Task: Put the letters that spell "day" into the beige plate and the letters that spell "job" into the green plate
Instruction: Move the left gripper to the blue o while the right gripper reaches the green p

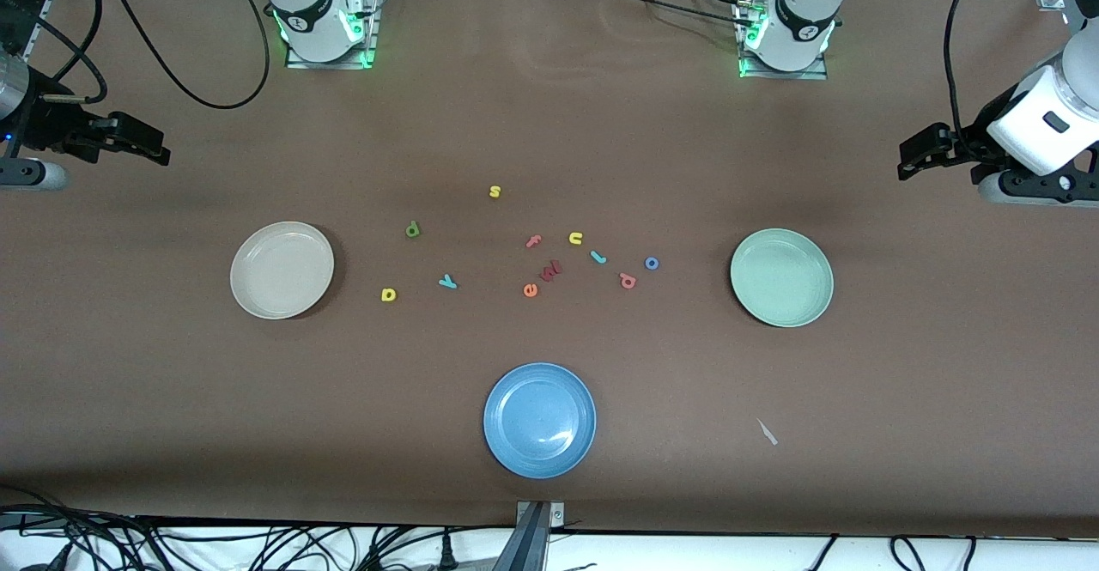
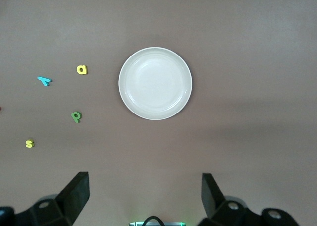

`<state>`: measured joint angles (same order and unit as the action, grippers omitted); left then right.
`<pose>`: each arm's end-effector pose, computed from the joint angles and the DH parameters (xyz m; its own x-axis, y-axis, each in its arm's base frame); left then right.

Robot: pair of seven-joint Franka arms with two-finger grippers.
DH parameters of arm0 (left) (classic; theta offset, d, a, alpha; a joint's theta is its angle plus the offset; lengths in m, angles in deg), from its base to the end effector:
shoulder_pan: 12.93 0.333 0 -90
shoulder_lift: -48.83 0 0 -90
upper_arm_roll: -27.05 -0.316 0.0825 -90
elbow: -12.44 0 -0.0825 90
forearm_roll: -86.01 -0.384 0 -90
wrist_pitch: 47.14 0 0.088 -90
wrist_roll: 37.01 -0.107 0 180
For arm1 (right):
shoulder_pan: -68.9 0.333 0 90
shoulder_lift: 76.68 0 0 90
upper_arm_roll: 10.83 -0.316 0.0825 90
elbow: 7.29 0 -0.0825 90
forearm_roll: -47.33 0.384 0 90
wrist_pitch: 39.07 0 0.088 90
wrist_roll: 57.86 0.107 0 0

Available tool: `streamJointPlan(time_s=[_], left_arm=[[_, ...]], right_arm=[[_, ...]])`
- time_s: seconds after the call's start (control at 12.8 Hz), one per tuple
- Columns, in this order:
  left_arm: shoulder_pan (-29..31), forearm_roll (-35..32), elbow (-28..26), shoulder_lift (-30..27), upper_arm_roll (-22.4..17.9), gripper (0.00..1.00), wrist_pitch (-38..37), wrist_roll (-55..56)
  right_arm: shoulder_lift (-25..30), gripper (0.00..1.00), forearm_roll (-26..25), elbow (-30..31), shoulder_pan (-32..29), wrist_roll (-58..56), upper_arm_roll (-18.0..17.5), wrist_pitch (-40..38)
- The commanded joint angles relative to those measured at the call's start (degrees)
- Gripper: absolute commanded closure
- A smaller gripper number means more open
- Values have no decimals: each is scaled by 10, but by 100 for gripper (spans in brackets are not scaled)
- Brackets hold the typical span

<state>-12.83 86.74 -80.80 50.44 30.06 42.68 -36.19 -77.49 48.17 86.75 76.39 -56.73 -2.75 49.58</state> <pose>0.5584 -0.0294 0.5820 0.9955 -0.0364 -0.0878 -0.0354 -0.9993 0.0129 0.5524 -0.0036 0.5817 0.9937 -0.0298 -0.1081 -0.0311 -0.9995 -0.0105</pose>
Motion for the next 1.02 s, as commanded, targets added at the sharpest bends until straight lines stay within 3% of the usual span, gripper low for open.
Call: streamJointPlan(time_s=[0.0,0.47,0.7,0.94], left_arm=[[-9,-14,0,11,15,0,4,0],[-18,-15,3,70,88,0,10,0],[-50,-15,21,114,92,0,10,1],[-84,-12,24,161,92,0,29,5]], right_arm=[[3,0,-8,-2,-4,-4,-5,-17],[3,0,-9,3,4,17,-9,-14],[6,0,-7,21,11,43,-13,-8],[20,0,-2,69,11,81,-46,48]])
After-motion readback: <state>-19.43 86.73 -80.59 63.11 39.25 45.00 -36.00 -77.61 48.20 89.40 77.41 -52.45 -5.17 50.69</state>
